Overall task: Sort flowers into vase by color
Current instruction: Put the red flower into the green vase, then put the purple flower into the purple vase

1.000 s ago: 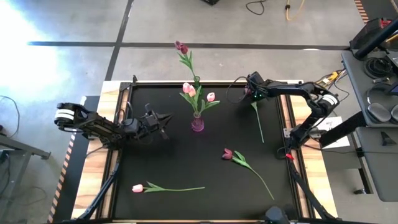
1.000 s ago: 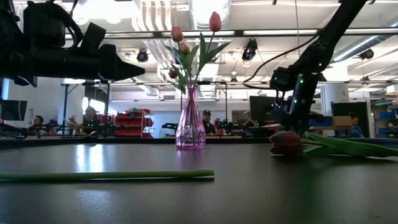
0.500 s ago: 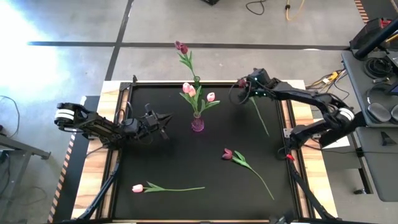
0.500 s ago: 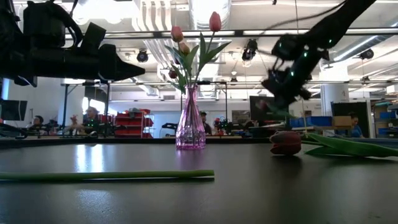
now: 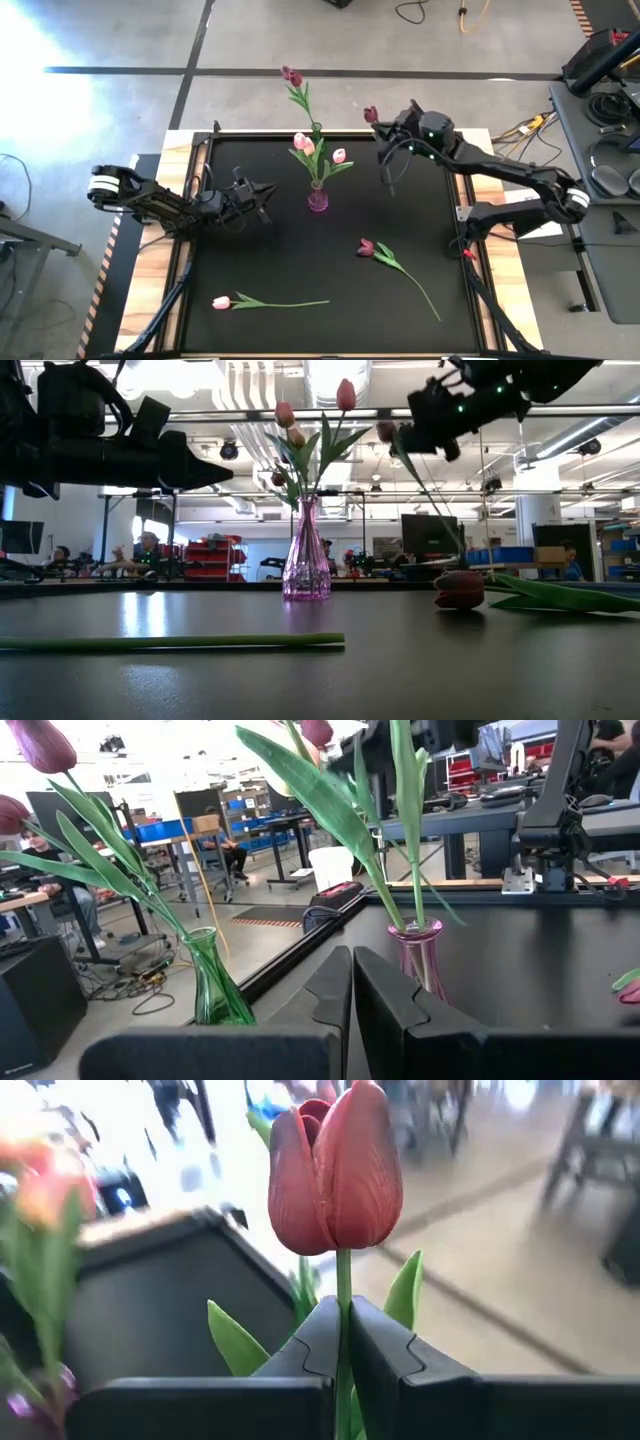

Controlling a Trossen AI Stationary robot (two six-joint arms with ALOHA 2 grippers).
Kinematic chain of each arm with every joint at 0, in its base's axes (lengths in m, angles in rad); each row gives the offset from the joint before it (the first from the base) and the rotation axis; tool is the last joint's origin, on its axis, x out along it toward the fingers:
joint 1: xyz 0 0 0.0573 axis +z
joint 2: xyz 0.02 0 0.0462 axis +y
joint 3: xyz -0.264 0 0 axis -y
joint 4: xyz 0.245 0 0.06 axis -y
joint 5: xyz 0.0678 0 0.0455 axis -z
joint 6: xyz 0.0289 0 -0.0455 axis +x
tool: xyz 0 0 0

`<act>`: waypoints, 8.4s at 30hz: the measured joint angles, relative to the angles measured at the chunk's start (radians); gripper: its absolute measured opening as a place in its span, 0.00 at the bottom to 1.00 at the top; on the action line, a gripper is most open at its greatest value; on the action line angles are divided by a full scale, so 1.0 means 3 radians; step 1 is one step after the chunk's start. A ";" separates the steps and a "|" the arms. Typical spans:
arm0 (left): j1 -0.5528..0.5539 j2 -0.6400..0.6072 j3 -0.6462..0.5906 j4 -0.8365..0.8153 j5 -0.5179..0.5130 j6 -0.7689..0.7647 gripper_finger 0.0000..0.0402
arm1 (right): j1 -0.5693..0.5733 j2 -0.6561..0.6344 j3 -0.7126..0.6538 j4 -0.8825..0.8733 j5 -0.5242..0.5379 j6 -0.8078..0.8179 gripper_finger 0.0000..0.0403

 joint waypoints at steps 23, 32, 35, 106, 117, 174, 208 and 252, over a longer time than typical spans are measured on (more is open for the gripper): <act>0.0000 0.0000 0.0000 -0.0002 0.0000 -0.0007 0.00 | 0.0359 0.0304 0.0034 0.2424 -0.0098 0.0018 0.03; 0.0001 0.0000 0.0000 0.0009 -0.0001 0.0007 0.00 | 0.0347 0.1019 0.0307 0.3517 -0.0099 -0.0379 0.03; 0.0000 0.0000 0.0000 0.0010 -0.0001 0.0015 0.00 | 0.0335 0.1305 0.0606 0.3493 -0.0215 -0.0468 0.03; 0.0001 0.0000 -0.0001 0.0003 0.0000 0.0017 0.00 | -0.0171 0.2561 0.1761 0.2437 -0.0490 -0.0397 0.07; 0.0001 0.0000 -0.0001 0.0002 0.0000 0.0017 0.00 | -0.0171 0.2555 0.1894 0.1772 -0.0491 -0.0453 0.32; 0.0001 0.0000 -0.0001 -0.0047 0.0000 0.0014 0.00 | -0.0193 0.1562 0.2024 -0.1103 -0.0133 -0.1535 0.30; -0.0393 -0.0142 0.0529 -0.1119 0.0287 0.0310 0.00 | -0.0335 -0.0486 -0.0791 0.0137 -0.0258 -0.0993 0.03; -0.2014 0.1265 0.2989 -0.7254 0.2372 -0.2959 0.33 | -0.0240 -0.0762 -0.1756 0.0810 -0.0258 -0.0651 0.03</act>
